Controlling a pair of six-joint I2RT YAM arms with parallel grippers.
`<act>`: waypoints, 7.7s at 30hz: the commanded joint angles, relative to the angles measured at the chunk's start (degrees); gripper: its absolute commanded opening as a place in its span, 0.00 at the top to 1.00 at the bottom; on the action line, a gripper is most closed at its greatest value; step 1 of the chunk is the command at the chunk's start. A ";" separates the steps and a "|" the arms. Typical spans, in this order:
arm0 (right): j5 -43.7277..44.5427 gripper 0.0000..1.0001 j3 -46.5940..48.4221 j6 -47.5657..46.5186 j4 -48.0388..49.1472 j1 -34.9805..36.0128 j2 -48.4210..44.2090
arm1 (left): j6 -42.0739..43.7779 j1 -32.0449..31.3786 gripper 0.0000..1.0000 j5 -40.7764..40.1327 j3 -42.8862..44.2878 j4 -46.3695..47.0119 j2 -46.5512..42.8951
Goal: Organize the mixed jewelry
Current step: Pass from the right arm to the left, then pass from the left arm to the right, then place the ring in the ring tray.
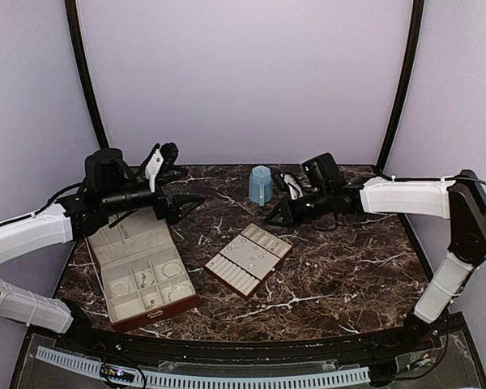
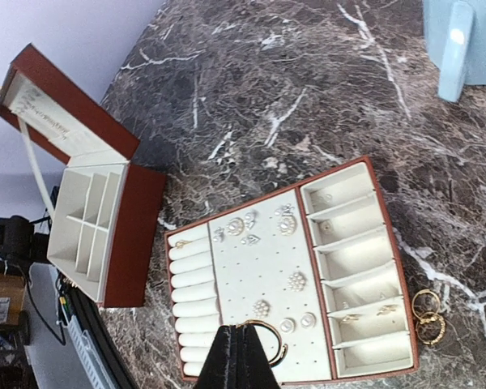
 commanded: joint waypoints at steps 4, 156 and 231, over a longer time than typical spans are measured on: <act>-11.21 1.00 4.60 -4.01 -0.23 1.94 -0.59 | 5.51 -4.76 0.04 1.66 -1.46 3.24 2.99; -10.98 0.77 10.88 -9.57 -0.43 12.00 1.03 | 1.74 -5.73 1.00 28.01 17.09 -26.51 22.54; 5.83 1.00 4.77 -26.60 2.84 17.11 10.39 | -16.52 12.26 0.43 19.23 7.88 -5.63 2.36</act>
